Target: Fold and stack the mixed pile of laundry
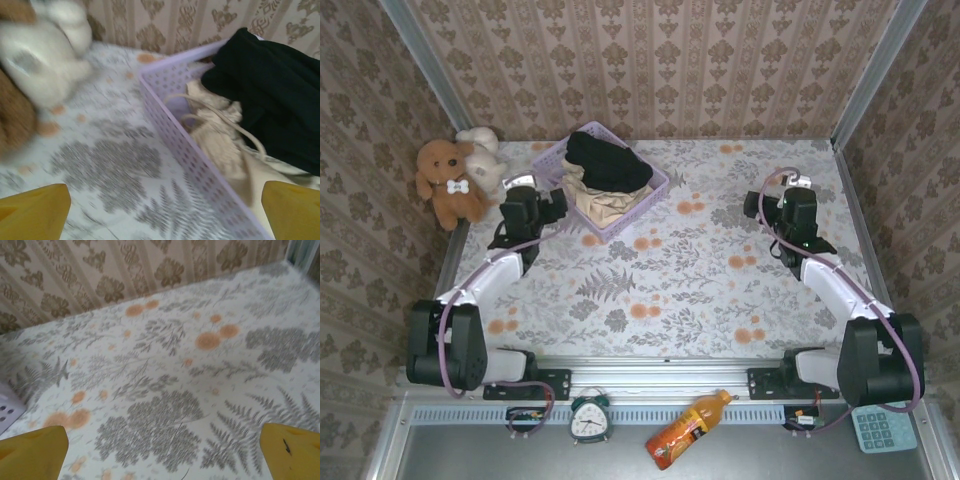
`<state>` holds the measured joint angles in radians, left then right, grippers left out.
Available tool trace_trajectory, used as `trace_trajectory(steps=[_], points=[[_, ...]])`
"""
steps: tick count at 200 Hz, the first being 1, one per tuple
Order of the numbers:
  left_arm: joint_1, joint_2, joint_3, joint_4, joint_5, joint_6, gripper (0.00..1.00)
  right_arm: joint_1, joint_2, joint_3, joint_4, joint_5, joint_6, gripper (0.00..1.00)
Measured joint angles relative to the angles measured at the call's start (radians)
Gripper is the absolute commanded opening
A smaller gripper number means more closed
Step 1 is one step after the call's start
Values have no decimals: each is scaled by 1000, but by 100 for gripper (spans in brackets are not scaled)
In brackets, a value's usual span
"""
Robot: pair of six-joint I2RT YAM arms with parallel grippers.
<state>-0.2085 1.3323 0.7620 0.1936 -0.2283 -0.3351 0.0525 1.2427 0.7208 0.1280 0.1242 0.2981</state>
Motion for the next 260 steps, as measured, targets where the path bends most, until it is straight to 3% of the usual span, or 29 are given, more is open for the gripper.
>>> trace_trajectory(steps=[28, 69, 101, 140, 167, 224, 260], points=[[-54, 61, 31, -86, 53, -237, 91, 47, 3, 21, -116, -18, 46, 100], [-172, 160, 102, -179, 64, -457, 87, 127, 46, 92, -212, -19, 46, 100], [-190, 241, 125, -208, 73, -562, 84, 160, 53, 98, -229, -6, 46, 100], [-174, 277, 127, -271, 73, -596, 76, 161, 53, 98, -234, 11, 46, 100], [-86, 222, 114, -357, 48, -567, 75, 161, 53, 98, -233, 23, 47, 100], [263, 23, -5, -504, -35, -479, 76, 161, 61, 89, -208, 29, 47, 100], [385, -43, -11, -575, -57, -445, 77, 161, 82, 89, -204, 31, 45, 100]])
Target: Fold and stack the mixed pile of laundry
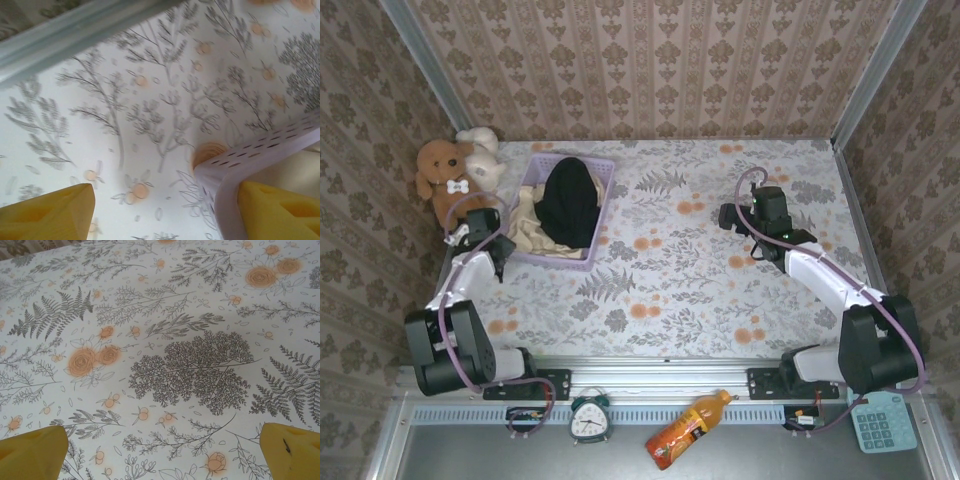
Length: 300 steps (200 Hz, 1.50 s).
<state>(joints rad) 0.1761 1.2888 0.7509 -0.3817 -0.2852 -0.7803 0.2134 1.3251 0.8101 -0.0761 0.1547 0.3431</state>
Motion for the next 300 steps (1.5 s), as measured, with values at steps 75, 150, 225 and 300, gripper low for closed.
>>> trace_trajectory(steps=[75, 150, 225, 300], points=[[-137, -99, 95, 3, -23, 78, 81, 0, 25, 13, -14, -16, -6, 100], [-397, 281, 273, 200, 185, 74, 63, 0, 27, 33, -43, -35, -2, 100], [-442, 343, 476, 122, 286, 116, 0, 0, -31, 35, -71, -34, -3, 100], [-776, 359, 904, 133, 431, 168, 0, -49, -24, 99, -121, -19, 5, 100]])
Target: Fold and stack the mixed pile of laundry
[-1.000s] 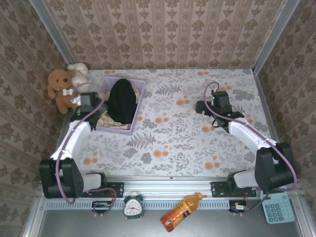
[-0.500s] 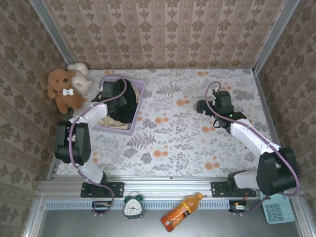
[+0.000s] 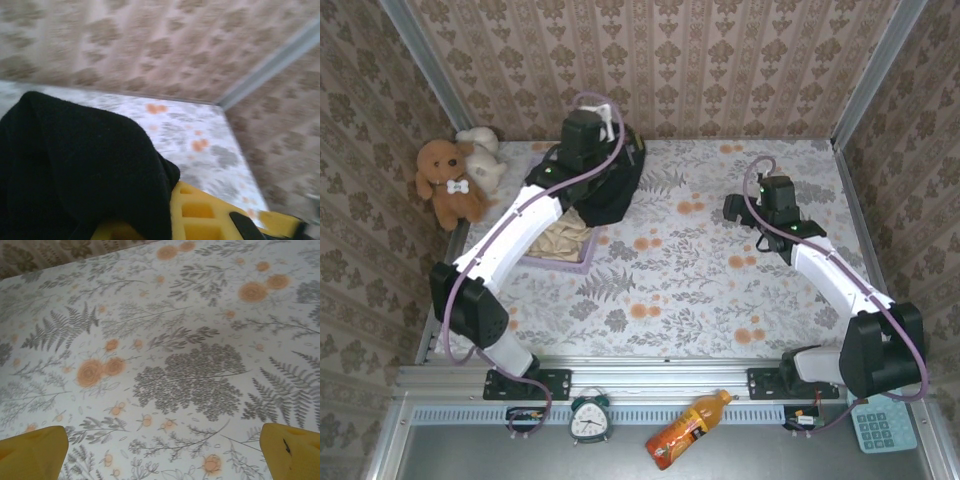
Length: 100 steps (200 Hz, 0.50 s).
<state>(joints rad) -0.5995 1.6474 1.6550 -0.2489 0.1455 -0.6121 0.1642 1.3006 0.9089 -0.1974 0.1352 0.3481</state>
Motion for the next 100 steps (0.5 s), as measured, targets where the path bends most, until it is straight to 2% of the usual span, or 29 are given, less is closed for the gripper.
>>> trace_trajectory(steps=[53, 60, 64, 70, 74, 81, 87, 100], points=[[-151, 309, 349, 34, 196, -2, 1, -118, 0, -2, -51, 48, 35, 100], [-163, 359, 375, 40, 224, -9, 12, -134, 0, -2, -59, 51, 43, 100], [-167, 380, 384, 41, 234, -12, 25, -142, -2, -3, -64, 53, 48, 100], [-174, 417, 390, 41, 241, -11, 53, -154, -4, -6, -69, 55, 53, 100], [-175, 439, 391, 39, 240, -5, 69, -162, -6, -10, -73, 57, 57, 100], [-177, 473, 388, 27, 228, -3, 88, -171, -12, -17, -77, 57, 64, 100], [-176, 497, 383, 15, 209, 2, 98, -177, -16, -23, -82, 57, 69, 100], [-166, 534, 347, -7, 160, 12, 100, -182, -27, -36, -90, 52, 72, 98]])
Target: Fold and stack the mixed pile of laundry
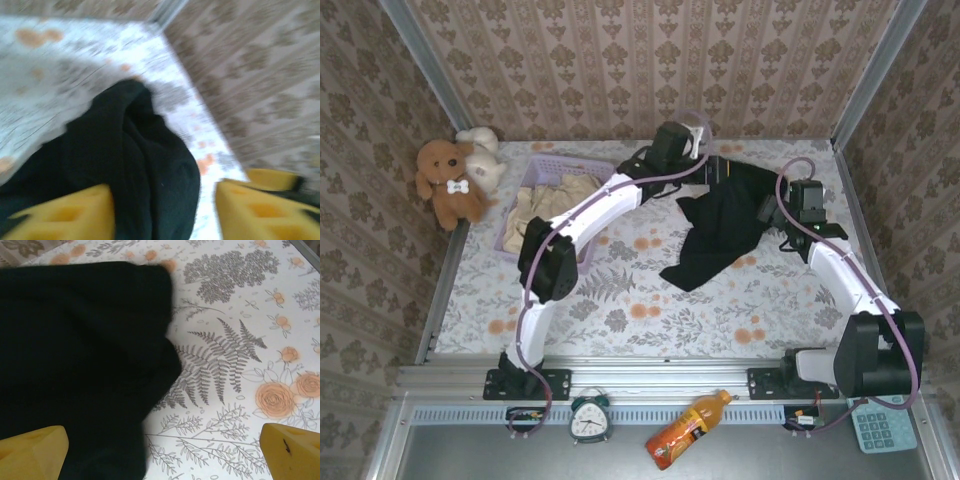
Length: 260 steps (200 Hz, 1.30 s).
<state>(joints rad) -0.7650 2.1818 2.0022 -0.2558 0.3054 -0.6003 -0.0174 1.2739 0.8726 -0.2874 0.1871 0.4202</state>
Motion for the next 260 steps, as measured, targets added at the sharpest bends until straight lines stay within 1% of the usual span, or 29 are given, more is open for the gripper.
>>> trace_trajectory(steps=[11, 26, 52, 66, 84, 95, 99, 107, 115, 128, 132, 135, 153, 178, 204, 229, 239, 250, 252, 256, 260], points=[[18, 6, -65, -4, -43, 4, 100, 0, -4, -6, -6, -20, 1, 95], [51, 1, -161, 2, -98, 3, 100, 0, -5, -14, -4, -79, -2, 94], [135, -62, -401, 39, -178, -1, 100, 4, 19, -24, 26, -193, -4, 89], [185, -110, -513, 49, -214, -6, 100, 11, 74, -16, 52, -241, -5, 86], [240, -182, -626, 83, -242, -9, 100, 31, 188, 15, 61, -272, -4, 84], [260, -229, -680, 96, -261, -9, 100, 44, 251, 34, 63, -274, -4, 79], [265, -243, -695, 100, -267, -9, 100, 48, 271, 41, 63, -274, -1, 75], [277, -271, -724, 107, -284, -9, 100, 56, 309, 54, 64, -275, -2, 63], [291, -295, -747, 115, -298, -9, 100, 63, 343, 69, 64, -279, -1, 47], [315, -325, -779, 130, -320, -9, 100, 76, 381, 94, 64, -298, 6, 12], [324, -333, -789, 133, -326, -8, 100, 80, 390, 101, 64, -304, 8, 4], [333, -339, -797, 137, -327, -8, 100, 84, 394, 106, 64, -309, 9, 0], [366, -362, -826, 148, -342, -8, 100, 118, 399, 145, 53, -334, 20, 0], [385, -372, -836, 148, -347, -8, 100, 202, 387, 235, 34, -399, 32, 0], [377, -389, -836, 150, -346, -8, 100, 251, 273, 288, 18, -475, 56, 0], [373, -413, -836, 163, -327, -9, 99, 232, 133, 331, 5, -495, 58, 0], [372, -418, -836, 171, -310, -9, 98, 203, 92, 346, 2, -489, 55, 0], [370, -420, -836, 183, -283, -9, 97, 161, 80, 357, -1, -462, 51, 0], [369, -420, -836, 183, -277, -9, 97, 151, 84, 360, -1, -459, 50, 2], [365, -420, -836, 187, -266, -9, 96, 127, 95, 365, -2, -443, 47, 12], [362, -420, -836, 189, -256, -8, 96, 108, 107, 370, -2, -434, 45, 24]])
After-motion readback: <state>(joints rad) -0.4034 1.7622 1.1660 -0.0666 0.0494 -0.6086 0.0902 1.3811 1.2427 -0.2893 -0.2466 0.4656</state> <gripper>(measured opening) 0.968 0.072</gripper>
